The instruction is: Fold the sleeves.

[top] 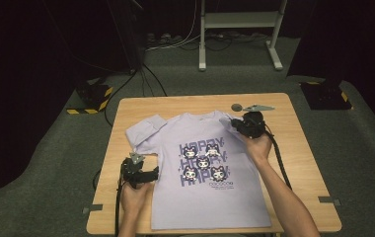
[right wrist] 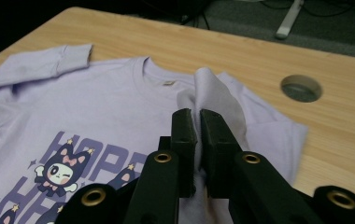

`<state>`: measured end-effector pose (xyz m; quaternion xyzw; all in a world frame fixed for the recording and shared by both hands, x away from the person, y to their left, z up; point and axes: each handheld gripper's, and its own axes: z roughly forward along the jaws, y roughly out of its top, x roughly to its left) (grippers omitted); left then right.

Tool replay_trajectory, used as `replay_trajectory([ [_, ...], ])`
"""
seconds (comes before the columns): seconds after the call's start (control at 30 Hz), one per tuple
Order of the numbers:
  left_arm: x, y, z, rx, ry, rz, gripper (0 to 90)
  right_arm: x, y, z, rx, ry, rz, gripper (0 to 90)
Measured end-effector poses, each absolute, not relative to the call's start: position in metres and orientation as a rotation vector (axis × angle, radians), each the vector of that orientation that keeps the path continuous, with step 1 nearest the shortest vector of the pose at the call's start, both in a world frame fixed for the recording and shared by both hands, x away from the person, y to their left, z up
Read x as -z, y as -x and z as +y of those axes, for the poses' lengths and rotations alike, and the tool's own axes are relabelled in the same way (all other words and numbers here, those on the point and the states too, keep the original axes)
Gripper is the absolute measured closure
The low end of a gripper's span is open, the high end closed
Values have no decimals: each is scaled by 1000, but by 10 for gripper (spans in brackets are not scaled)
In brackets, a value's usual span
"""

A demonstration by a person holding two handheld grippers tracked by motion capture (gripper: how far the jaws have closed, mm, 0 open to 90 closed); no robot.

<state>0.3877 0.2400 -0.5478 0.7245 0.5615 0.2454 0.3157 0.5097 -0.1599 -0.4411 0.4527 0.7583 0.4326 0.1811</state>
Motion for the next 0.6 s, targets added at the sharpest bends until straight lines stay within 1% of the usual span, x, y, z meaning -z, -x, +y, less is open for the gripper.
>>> replay_trajectory([
  [0.27, 548, -388, 240, -646, -1909, 1478, 72, 479, -520, -120, -1117, -1265, 2250, 838],
  [0.37, 548, -388, 240, -646, -1909, 1478, 72, 488, -522, -112, -1101, -1259, 2262, 834],
  [0.4, 548, -388, 240, -646, -1908, 1478, 72, 496, -524, -106, -1083, -1254, 2276, 824],
  [0.47, 548, -388, 240, -646, -1909, 1478, 72, 502, -525, -104, -1087, -1256, 2278, 792],
  [0.53, 548, -388, 240, -646, -1908, 1478, 72, 507, -525, -103, -1099, -1265, 2285, 739],
  [0.6, 548, -388, 240, -646, -1909, 1478, 72, 508, -525, -102, -1106, -1257, 2294, 648],
])
